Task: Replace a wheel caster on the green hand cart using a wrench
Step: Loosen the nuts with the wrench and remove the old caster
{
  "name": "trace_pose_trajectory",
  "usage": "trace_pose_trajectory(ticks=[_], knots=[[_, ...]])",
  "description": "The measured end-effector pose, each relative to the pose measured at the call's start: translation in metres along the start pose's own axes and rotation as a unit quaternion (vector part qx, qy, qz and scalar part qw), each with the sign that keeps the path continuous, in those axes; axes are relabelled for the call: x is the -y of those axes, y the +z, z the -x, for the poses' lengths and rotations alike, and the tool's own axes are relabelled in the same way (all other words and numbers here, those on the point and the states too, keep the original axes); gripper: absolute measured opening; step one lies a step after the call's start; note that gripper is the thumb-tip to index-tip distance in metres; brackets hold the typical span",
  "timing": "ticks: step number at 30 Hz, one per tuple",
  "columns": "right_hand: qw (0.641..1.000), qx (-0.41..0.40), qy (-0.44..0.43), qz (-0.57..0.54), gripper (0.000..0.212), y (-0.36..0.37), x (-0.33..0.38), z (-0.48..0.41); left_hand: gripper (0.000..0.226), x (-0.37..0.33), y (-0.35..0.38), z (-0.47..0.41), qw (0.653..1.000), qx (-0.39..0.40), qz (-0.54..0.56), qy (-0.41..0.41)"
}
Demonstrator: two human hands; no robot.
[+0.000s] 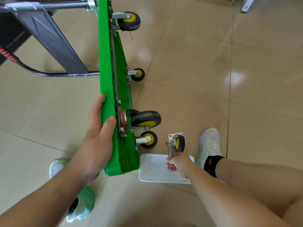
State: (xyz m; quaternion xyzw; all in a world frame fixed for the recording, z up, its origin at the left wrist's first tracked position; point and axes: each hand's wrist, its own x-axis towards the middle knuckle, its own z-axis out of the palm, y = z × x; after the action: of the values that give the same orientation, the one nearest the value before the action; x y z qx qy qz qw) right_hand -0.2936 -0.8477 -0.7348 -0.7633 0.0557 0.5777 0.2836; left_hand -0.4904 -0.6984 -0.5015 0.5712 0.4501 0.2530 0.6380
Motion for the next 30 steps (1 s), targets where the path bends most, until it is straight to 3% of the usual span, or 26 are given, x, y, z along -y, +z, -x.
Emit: trace_pose_trajectory(ticks=[3,7,12,23,26,30], knots=[[0.999,0.017,0.043,-0.007,0.006,0.008,-0.021,-0.010,0.056,-0.001,0.000,0.000,1.000,0.007,-0.004,0.003],[0.999,-0.030,0.026,-0.001,0.015,0.005,-0.040,-0.023,0.052,-0.001,0.000,0.001,1.000,0.003,-0.005,0.013],[0.992,-0.082,-0.026,0.088,0.011,-0.004,-0.050,-0.037,0.056,-0.002,0.001,0.001,1.000,-0.003,-0.002,0.007],[0.970,-0.073,-0.039,0.229,0.017,-0.008,-0.045,-0.037,0.054,-0.004,0.003,0.001,1.000,-0.004,-0.003,0.009],[0.977,-0.075,-0.018,0.197,0.026,-0.015,-0.043,-0.026,0.054,-0.004,0.002,0.000,1.000,0.002,-0.006,0.004],[0.999,-0.030,0.002,0.038,0.017,-0.017,-0.028,0.013,0.053,-0.003,0.000,0.000,1.000,0.001,-0.009,0.001]])
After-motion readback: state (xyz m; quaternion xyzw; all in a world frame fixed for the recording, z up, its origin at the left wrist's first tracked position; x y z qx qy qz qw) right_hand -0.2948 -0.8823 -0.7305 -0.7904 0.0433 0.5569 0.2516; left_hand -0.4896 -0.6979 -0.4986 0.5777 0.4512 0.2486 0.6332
